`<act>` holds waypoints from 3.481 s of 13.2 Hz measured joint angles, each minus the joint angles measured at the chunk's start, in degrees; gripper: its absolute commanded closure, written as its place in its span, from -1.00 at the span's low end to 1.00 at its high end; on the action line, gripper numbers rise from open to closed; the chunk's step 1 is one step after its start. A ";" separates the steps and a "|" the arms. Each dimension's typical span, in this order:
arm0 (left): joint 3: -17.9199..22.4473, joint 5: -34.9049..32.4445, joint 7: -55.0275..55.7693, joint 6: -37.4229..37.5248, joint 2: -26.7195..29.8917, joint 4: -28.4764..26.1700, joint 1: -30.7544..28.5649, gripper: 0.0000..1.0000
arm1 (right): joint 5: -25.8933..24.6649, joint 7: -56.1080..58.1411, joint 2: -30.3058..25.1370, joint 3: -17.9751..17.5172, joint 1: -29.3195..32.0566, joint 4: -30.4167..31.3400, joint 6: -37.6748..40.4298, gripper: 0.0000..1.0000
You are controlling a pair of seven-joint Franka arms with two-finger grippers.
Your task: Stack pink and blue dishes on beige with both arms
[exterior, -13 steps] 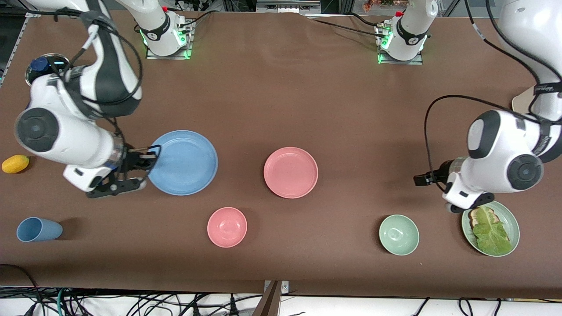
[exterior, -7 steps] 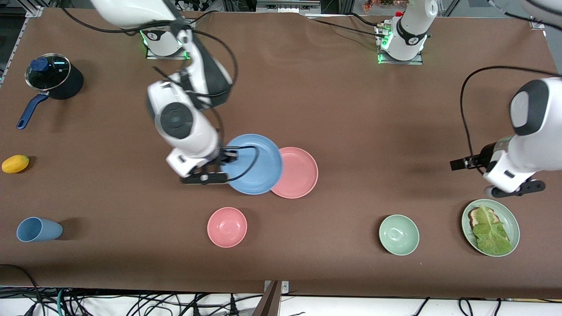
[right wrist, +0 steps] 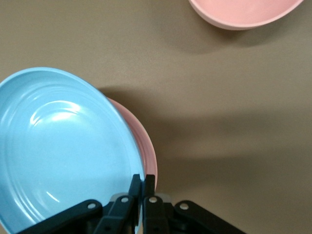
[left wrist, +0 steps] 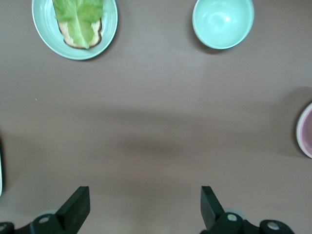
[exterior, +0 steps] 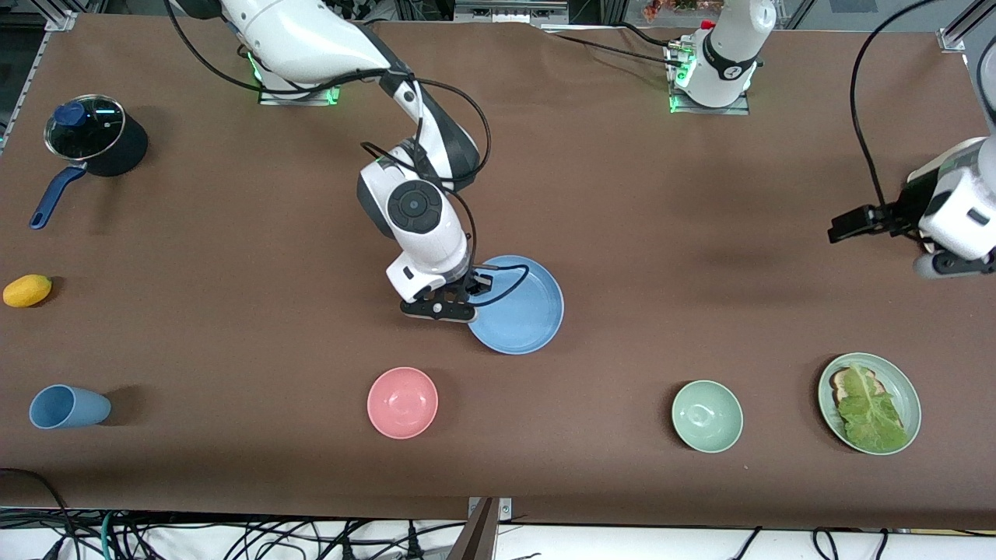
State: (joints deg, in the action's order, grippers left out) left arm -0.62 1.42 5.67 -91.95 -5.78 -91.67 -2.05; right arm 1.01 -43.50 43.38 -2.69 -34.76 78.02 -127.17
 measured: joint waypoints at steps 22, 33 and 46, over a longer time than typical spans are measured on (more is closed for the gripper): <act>-0.12 -1.30 -2.66 1.80 4.42 -0.75 2.21 -1.00 | -0.44 7.35 -3.54 9.57 -0.45 -2.97 10.92 -1.00; -0.05 -1.29 -2.66 1.79 2.90 -0.54 1.84 -1.00 | 2.50 28.16 -18.94 19.35 5.37 -1.95 30.37 -1.00; 0.14 -1.29 -2.66 1.72 2.91 -0.01 1.81 -1.00 | -0.34 36.71 -40.37 -2.63 31.90 15.52 31.06 -1.00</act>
State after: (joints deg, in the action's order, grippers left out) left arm -0.48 0.12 3.01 -90.23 -2.87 -91.68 -0.24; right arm 0.67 -6.80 3.01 -5.33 -2.87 93.55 -96.10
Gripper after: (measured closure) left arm 0.000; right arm 0.000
